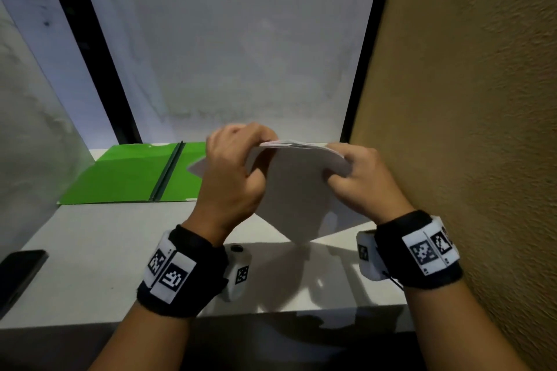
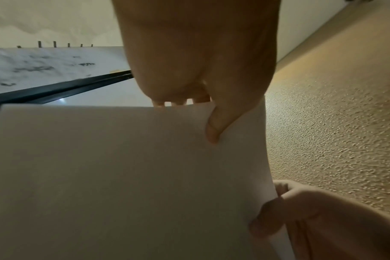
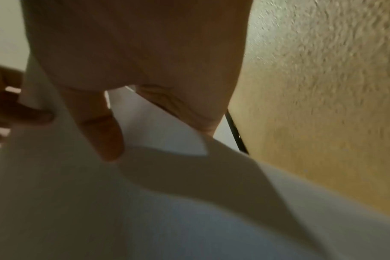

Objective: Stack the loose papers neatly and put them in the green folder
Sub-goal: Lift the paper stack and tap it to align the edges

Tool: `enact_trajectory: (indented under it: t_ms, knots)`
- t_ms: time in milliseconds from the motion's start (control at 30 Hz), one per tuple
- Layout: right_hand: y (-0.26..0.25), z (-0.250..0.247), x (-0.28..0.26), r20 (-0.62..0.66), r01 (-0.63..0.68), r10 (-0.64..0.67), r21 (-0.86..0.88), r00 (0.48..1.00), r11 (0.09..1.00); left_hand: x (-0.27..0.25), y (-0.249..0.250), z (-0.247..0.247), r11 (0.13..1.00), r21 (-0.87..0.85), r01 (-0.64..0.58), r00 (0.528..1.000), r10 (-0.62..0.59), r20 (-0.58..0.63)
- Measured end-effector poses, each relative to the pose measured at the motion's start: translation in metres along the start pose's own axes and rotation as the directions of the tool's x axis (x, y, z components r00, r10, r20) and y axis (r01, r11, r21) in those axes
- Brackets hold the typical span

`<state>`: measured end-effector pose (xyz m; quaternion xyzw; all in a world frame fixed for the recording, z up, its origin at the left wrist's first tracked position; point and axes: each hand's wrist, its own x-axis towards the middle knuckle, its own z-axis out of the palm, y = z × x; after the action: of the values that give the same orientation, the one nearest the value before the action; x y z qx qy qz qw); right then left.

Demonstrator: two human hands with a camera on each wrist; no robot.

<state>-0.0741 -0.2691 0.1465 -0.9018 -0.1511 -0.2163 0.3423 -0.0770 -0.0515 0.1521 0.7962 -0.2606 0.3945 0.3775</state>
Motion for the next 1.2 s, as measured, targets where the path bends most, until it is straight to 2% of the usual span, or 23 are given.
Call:
enact_trajectory:
  t_ms: [67, 133, 167, 200, 233, 267, 300, 333, 367, 400, 500, 533, 600, 667, 767, 900, 933, 1033, 1133, 1200]
  knots:
    - [0.004, 0.005, 0.0, -0.032, -0.022, 0.025, 0.108, 0.999, 0.994, 0.0, -0.005, 0.001, 0.997, 0.059, 0.049, 0.993, -0.042, -0.112]
    - [0.012, 0.01, -0.005, -0.075, -0.096, 0.115, 0.217, 0.991, 0.972, -0.004, -0.021, 0.002, 0.981, 0.046, 0.187, 0.955, -0.171, -0.242]
    - [0.017, 0.013, -0.009, -0.089, -0.137, 0.17, 0.291, 0.981, 0.947, -0.006, -0.03, 0.004, 0.962, -0.047, 0.27, 0.925, -0.272, -0.264]
    - [0.022, 0.015, -0.012, -0.099, -0.182, 0.234, 0.374, 0.967, 0.909, -0.009, -0.039, 0.008, 0.91, -0.202, 0.361, 0.885, -0.403, -0.233]
    - [0.027, 0.017, -0.014, -0.106, -0.211, 0.29, 0.463, 0.951, 0.861, -0.011, -0.048, 0.012, 0.808, -0.382, 0.449, 0.837, -0.53, -0.137]
    - [0.03, 0.02, -0.017, -0.114, -0.233, 0.34, 0.528, 0.933, 0.816, -0.013, -0.055, 0.016, 0.645, -0.548, 0.533, 0.781, -0.624, 0.025]
    - [0.031, 0.023, -0.019, -0.126, -0.243, 0.377, 0.574, 0.918, 0.782, -0.016, -0.061, 0.021, 0.462, -0.649, 0.604, 0.722, -0.662, 0.2]
    - [0.032, 0.027, -0.022, -0.144, -0.25, 0.412, 0.603, 0.9, 0.758, -0.018, -0.066, 0.026, 0.344, -0.674, 0.654, 0.673, -0.672, 0.31]
    - [0.032, 0.032, -0.025, -0.164, -0.254, 0.444, 0.628, 0.881, 0.736, -0.022, -0.068, 0.032, 0.329, -0.648, 0.687, 0.647, -0.682, 0.34]
    - [0.031, 0.037, -0.028, -0.185, -0.257, 0.47, 0.641, 0.863, 0.723, -0.026, -0.067, 0.037, 0.38, -0.606, 0.699, 0.65, -0.691, 0.316]
    - [0.032, 0.057, -0.038, -0.238, -0.273, 0.533, 0.653, 0.812, 0.706, -0.035, -0.058, 0.051, 0.582, -0.52, 0.626, 0.736, -0.661, 0.146]
    - [0.033, 0.063, -0.041, -0.247, -0.283, 0.56, 0.664, 0.791, 0.693, -0.038, -0.055, 0.055, 0.616, -0.515, 0.596, 0.757, -0.645, 0.106]
    - [0.036, 0.073, -0.046, -0.253, -0.304, 0.615, 0.693, 0.747, 0.654, -0.046, -0.053, 0.063, 0.633, -0.512, 0.581, 0.764, -0.641, 0.076]
    - [0.043, 0.079, -0.05, -0.225, -0.336, 0.648, 0.707, 0.727, 0.622, -0.057, -0.059, 0.069, 0.608, -0.496, 0.62, 0.742, -0.66, 0.118]
    - [0.051, 0.085, -0.054, -0.16, -0.393, 0.662, 0.694, 0.732, 0.603, -0.072, -0.068, 0.072, 0.57, -0.431, 0.699, 0.686, -0.705, 0.18]
    - [0.048, 0.085, -0.054, -0.201, -0.348, 0.643, 0.703, 0.739, 0.62, -0.074, -0.068, 0.071, 0.574, -0.436, 0.693, 0.684, -0.714, 0.15]
    - [0.048, 0.085, -0.055, -0.207, -0.334, 0.638, 0.711, 0.742, 0.619, -0.073, -0.066, 0.071, 0.562, -0.432, 0.706, 0.67, -0.728, 0.147]
    - [0.053, 0.085, -0.058, -0.172, -0.342, 0.647, 0.733, 0.743, 0.588, -0.08, -0.071, 0.074, 0.482, -0.471, 0.739, 0.622, -0.757, 0.202]
    - [0.061, 0.088, -0.061, -0.085, -0.4, 0.676, 0.75, 0.732, 0.527, -0.088, -0.074, 0.076, 0.397, -0.453, 0.798, 0.55, -0.787, 0.279]
    - [0.064, 0.087, -0.06, -0.066, -0.411, 0.673, 0.746, 0.736, 0.523, -0.09, -0.08, 0.08, 0.384, -0.45, 0.806, 0.544, -0.781, 0.307]
